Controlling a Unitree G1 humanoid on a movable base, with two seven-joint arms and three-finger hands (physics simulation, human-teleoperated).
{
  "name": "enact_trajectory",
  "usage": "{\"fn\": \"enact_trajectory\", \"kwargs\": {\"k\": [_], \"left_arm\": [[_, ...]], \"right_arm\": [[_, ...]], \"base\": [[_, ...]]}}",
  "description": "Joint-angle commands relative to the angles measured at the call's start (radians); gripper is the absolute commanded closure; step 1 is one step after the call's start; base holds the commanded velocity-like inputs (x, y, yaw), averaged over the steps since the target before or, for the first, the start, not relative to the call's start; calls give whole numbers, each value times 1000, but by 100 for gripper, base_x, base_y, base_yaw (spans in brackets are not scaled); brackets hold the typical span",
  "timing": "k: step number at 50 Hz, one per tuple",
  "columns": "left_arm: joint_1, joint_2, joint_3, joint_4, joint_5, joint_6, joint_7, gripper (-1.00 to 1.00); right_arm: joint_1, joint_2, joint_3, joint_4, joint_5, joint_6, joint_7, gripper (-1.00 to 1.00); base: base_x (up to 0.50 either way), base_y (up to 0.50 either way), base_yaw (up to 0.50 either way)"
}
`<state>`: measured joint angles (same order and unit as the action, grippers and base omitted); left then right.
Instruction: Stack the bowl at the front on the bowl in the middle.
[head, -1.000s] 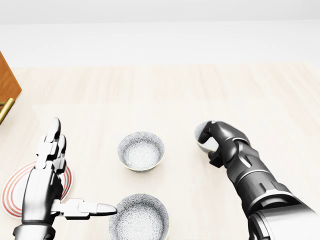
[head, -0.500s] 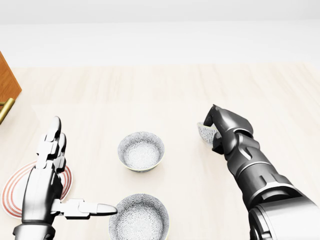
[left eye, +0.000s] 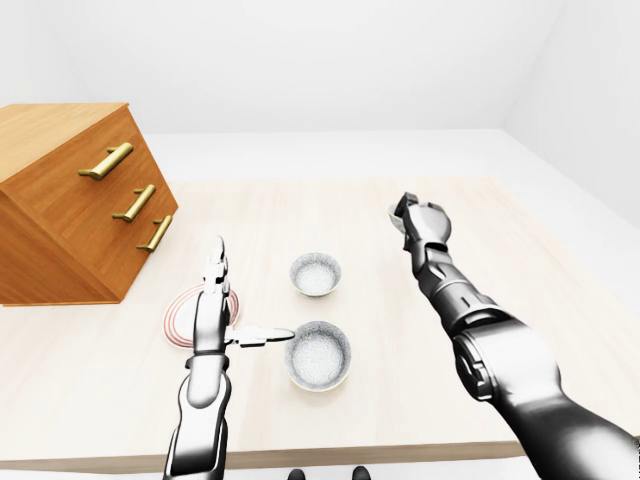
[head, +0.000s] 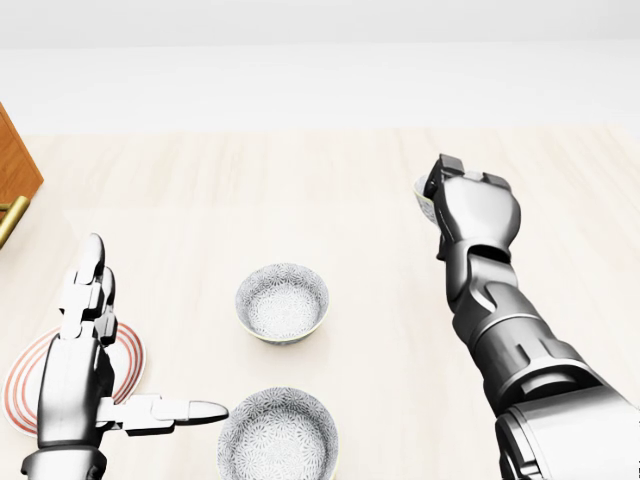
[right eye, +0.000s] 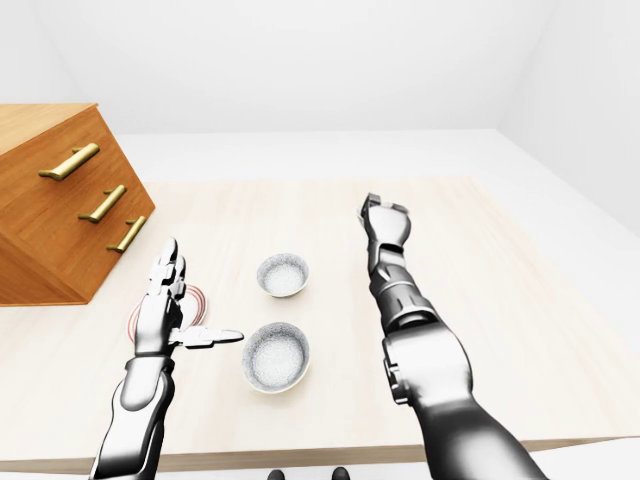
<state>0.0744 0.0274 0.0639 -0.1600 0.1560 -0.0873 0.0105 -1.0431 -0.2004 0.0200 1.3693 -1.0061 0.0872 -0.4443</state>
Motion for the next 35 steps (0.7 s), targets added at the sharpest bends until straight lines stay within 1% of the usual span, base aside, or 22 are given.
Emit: {"fn": "enact_trajectory", "kwargs": {"k": [1, 6, 7, 8, 9, 12, 13, 16, 17, 18, 19, 20, 21, 22, 24, 26, 27, 29, 32, 33, 34, 35], "left_arm": [[-2, 1, 1, 7, 4, 0, 9, -100], [-3, 0, 2, 10, 0, 0, 12, -100], [-3, 0, 2, 11, 1, 0, 13, -100], [-3, 0, 2, 11, 1, 0, 13, -100], [-3, 0, 2, 11, 4, 0, 15, -100], [-4, 0, 3, 12, 4, 0, 16, -100], [-4, 0, 3, 12, 4, 0, 16, -100], [-4, 1, 3, 12, 7, 0, 18, -100], [-4, 1, 3, 12, 8, 0, 18, -100], [-4, 1, 3, 12, 9, 0, 19, -100], [-4, 1, 3, 12, 9, 0, 19, -100], [-4, 1, 3, 12, 10, 0, 19, -100], [-4, 2, 3, 13, 11, 0, 19, -100], [-4, 2, 3, 13, 11, 0, 19, -100], [-4, 2, 3, 14, 11, 0, 18, -100], [-4, 1, 3, 14, 9, 0, 18, -100], [-4, 1, 3, 13, 9, 0, 18, -100], [-4, 1, 3, 13, 10, 0, 19, -100], [-4, 1, 3, 13, 10, 0, 19, -100], [-4, 1, 3, 13, 10, 0, 18, -100], [-4, 1, 3, 13, 10, 0, 18, -100], [-4, 1, 3, 13, 10, 0, 18, -100]], "right_arm": [[29, 31, 39, -18, -91, 0, -79, 100], [50, 56, 55, -26, -112, 0, -79, 100], [60, 65, 60, -30, -118, -11, -79, 100], [60, 65, 60, -30, -119, -12, -79, 100], [67, 73, 68, -36, -128, -32, -79, 100], [77, 87, 85, -48, -150, -56, -79, 100], [81, 90, 83, -50, -148, -74, -79, 100], [90, 98, 88, -61, -157, -92, -79, 100], [95, 102, 92, -67, -162, -104, -79, 100], [97, 105, 92, -70, -162, -107, -79, 100], [98, 106, 93, -74, -164, -118, -79, 100], [98, 107, 96, -77, -168, -119, -79, 100], [100, 112, 100, -86, -172, -131, -79, 100], [99, 114, 102, -89, -176, -125, -79, 100], [102, 118, 104, -98, -180, -138, -79, 100], [107, 125, 105, -104, -184, -129, -79, 100], [112, 129, 110, -110, -190, -137, -79, 100], [116, 135, 113, -118, -196, -143, -79, 100], [120, 144, 120, -129, -210, -143, -79, 100], [122, 149, 122, -135, -213, -152, -79, 100], [124, 153, 124, -139, -219, -152, -79, 100], [126, 155, 125, -141, -221, -168, -79, 100]], "base": [[0, 0, 0], [0, 0, 0], [0, 0, 0], [0, 0, 0], [0, 0, 0], [0, 0, 0], [0, 0, 0], [0, 0, 0], [0, 0, 0], [0, 0, 0], [0, 0, 0], [0, 0, 0], [0, 0, 0], [0, 0, 0], [0, 0, 0], [0, 0, 0], [0, 0, 0], [0, 0, 0], [0, 0, 0], [0, 0, 0], [0, 0, 0], [0, 0, 0]]}}
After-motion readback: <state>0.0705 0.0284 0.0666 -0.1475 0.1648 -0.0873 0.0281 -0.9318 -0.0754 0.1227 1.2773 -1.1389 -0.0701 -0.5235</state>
